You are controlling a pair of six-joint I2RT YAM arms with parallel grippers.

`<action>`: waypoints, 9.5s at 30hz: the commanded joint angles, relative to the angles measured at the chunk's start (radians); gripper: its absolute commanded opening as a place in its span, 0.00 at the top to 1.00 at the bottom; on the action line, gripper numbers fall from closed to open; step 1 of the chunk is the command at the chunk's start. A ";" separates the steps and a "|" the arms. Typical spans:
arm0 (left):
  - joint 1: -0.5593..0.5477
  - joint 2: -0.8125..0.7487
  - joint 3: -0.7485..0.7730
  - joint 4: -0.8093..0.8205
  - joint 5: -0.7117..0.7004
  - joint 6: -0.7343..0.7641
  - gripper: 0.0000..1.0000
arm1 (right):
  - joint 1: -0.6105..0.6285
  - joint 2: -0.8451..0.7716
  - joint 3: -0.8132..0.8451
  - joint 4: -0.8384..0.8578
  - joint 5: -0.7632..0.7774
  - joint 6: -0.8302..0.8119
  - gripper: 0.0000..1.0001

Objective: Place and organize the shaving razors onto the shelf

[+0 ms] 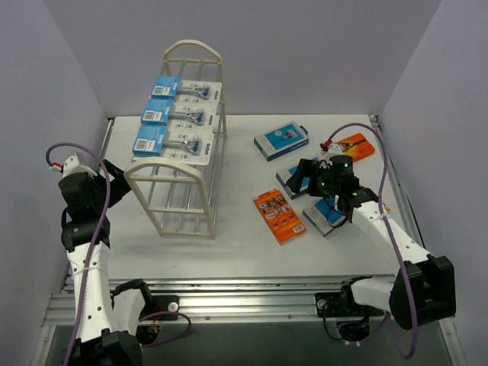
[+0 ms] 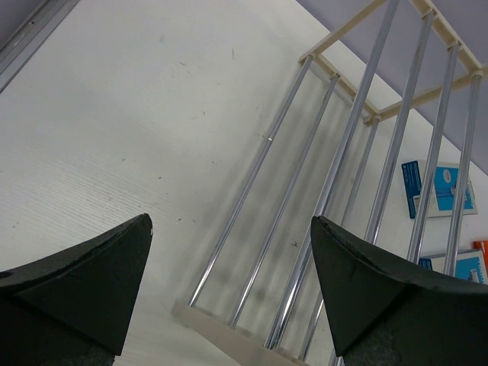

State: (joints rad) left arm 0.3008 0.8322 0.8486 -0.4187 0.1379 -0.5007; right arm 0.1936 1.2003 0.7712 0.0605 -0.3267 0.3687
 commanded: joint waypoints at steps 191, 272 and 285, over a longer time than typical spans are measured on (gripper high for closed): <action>-0.139 0.015 0.110 -0.117 -0.008 -0.045 0.05 | 0.285 0.611 0.027 0.154 0.040 -0.031 0.36; -1.265 0.389 0.949 -0.187 -0.398 0.040 0.01 | 0.282 0.559 -0.058 0.156 -0.009 -0.011 0.28; -1.534 0.159 0.207 -0.006 -0.613 -0.245 0.01 | 0.250 0.530 -0.144 0.236 -0.057 0.079 0.28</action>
State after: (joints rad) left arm -1.2236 1.0080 1.1095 -0.5251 -0.4149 -0.6453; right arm 0.4572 1.6802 0.7113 0.4904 -0.3809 0.4114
